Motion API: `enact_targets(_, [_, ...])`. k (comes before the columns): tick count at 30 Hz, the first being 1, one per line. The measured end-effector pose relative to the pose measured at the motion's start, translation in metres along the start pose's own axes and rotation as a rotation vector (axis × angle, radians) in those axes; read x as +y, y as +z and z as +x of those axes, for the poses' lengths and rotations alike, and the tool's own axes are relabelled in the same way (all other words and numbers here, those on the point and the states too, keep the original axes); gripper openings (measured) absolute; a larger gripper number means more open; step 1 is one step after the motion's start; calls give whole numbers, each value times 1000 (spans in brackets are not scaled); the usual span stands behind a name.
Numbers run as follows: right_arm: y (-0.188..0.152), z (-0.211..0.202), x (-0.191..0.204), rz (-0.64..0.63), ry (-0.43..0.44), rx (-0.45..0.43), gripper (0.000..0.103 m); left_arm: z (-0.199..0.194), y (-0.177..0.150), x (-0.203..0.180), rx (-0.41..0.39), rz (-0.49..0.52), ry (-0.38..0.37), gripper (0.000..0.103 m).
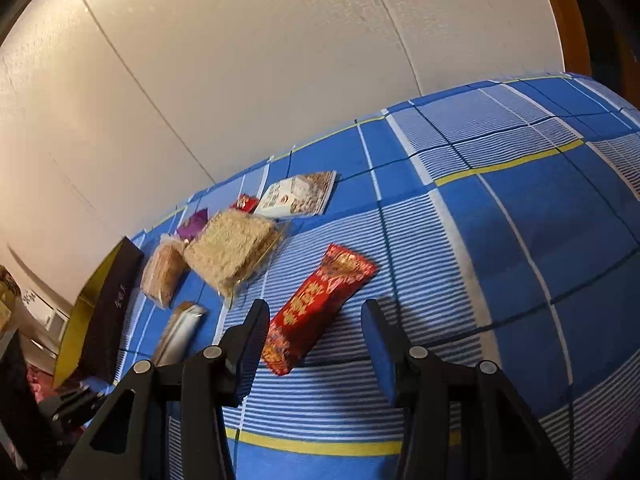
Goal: Organize snacks
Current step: 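Grasp the wafer stick with the left gripper while the right gripper grasps the red candy bar, then carry the wafer stick with the left gripper into the gold tin and release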
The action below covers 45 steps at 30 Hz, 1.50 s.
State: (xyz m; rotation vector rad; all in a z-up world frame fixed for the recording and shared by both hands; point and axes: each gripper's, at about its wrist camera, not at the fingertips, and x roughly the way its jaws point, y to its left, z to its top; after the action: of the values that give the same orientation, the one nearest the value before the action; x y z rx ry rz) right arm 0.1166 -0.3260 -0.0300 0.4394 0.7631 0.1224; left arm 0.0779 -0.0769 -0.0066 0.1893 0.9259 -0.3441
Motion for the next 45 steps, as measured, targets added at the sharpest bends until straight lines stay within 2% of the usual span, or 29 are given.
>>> enact_targets(7, [7,12,18,-13,-115,31,49,-7,-14,2,-67,-25,23,31])
enact_targets(10, [11,21,31,-65,-189,52,47,-8,-16,3,-88,-35,24,31])
enact_targets(11, [11,24,37,-98,-226,67,41,-9,-17,3,-94,-38,23,31])
enact_targets(12, [10,26,40,-127,-247,78,25,-9,-18,3,-97,-39,22,31])
enact_targets(13, [8,26,43,-152,-235,91,23,-9,-18,3,-100,-41,20,31])
enact_targets(22, [-11,12,43,-246,-185,78,23,-12,-24,8,-124,-71,4,30])
enact_targets(25, [-16,13,50,-309,-215,68,23,-14,-24,12,-117,-106,-15,30])
enact_targets(29, [-29,14,60,-400,-275,14,23,-17,-25,17,-115,-135,-44,28])
enact_targets(36, [-27,11,52,-365,-236,7,24,-26,-28,23,-128,-181,-90,27])
enact_targets(45, [-25,9,46,-329,-197,2,24,-60,-14,29,-208,-222,-119,27])
